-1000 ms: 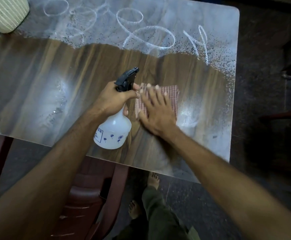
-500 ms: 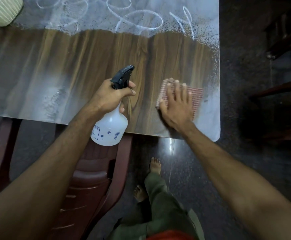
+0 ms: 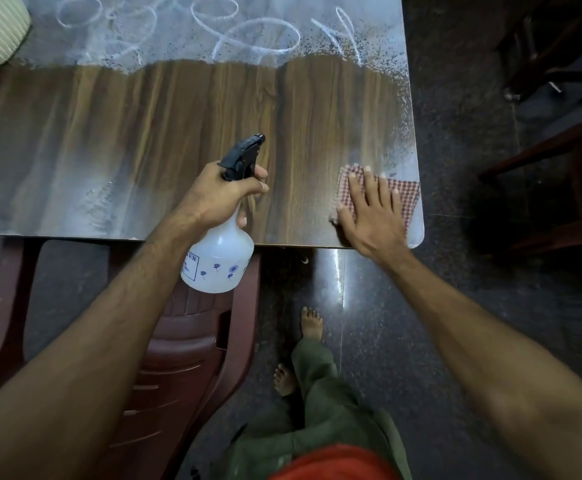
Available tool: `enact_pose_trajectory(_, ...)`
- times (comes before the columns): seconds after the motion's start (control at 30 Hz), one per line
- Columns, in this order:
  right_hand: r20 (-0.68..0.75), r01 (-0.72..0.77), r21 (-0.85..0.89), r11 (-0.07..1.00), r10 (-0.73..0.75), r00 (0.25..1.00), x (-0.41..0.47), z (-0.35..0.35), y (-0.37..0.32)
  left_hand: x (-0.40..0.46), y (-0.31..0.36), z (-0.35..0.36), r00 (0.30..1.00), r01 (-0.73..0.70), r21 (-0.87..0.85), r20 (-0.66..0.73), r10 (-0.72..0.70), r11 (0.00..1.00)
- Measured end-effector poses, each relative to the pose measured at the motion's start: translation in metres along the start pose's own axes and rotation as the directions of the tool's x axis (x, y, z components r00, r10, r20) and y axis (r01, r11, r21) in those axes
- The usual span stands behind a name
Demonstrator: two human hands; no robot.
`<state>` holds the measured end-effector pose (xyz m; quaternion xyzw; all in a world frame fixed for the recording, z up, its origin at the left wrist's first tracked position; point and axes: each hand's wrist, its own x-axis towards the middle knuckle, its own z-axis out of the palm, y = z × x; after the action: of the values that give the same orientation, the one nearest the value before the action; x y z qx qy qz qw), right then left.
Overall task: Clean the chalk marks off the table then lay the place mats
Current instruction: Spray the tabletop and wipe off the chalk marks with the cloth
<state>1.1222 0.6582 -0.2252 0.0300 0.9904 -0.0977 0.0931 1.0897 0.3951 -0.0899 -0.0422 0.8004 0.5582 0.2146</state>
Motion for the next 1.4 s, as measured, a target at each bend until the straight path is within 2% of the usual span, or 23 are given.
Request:
enact_pose_trajectory(0.07,0.005,-0.016,0.000,1.000,0.016,1.000,0.008,0.002,-0.024,0.000,0.001,0.005,1.000,-0.005,0.015,0.017,0.004,1.000)
enact_pose_trajectory(0.17,0.027,0.086,-0.012,0.996,-0.086,0.996,-0.007,0.010,-0.056,0.004,0.005,0.014,0.999,-0.020,0.031,0.045,0.018,0.999)
enact_pose_trajectory(0.3,0.028,0.150,-0.025,0.988,-0.149,0.988,-0.048,0.018,-0.039,0.008,0.012,0.025,0.997,-0.046,0.044,0.064,0.043,0.998)
enact_pose_trajectory(0.4,0.016,0.088,-0.012,0.996,-0.088,0.996,-0.060,0.014,0.002,0.010,0.013,0.028,0.995,-0.046,0.042,0.089,0.042,0.998)
enact_pose_trajectory(0.5,0.005,-0.041,0.025,0.999,0.041,0.999,-0.039,0.001,0.036,0.011,0.014,0.031,0.992,-0.052,0.069,0.114,0.044,0.996)
enact_pose_trajectory(0.6,-0.019,-0.167,0.063,0.984,0.169,0.985,-0.007,-0.007,0.039,0.013,0.013,0.033,0.992,-0.057,0.067,0.119,0.049,0.996)
enact_pose_trajectory(0.67,-0.037,-0.189,0.045,0.981,0.190,0.981,0.004,-0.006,0.024,0.015,0.014,0.036,0.991,-0.060,0.067,0.124,0.051,0.996)
enact_pose_trajectory(0.87,-0.043,0.007,-0.011,1.000,-0.007,0.999,-0.041,0.013,0.006,0.022,0.022,0.052,0.986,-0.071,0.067,0.153,0.060,0.995)
enact_pose_trajectory(1.0,-0.063,-0.046,-0.016,0.999,0.045,0.997,-0.038,0.009,0.025,0.029,0.027,0.058,0.984,-0.068,0.059,0.172,0.057,0.996)
enact_pose_trajectory(1.17,-0.082,-0.175,0.021,0.984,0.176,0.981,0.025,-0.009,0.038,0.043,0.027,0.061,0.986,-0.053,0.050,0.163,0.044,0.997)
enact_pose_trajectory(1.3,-0.087,-0.137,-0.010,0.991,0.135,0.987,0.063,-0.014,0.029,0.060,0.033,0.064,0.990,-0.052,0.082,0.138,0.040,0.995)
enact_pose_trajectory(1.4,-0.047,-0.016,0.000,1.000,0.016,0.999,0.060,-0.016,0.023,0.077,0.043,0.072,0.991,-0.051,0.087,0.132,0.039,0.995)
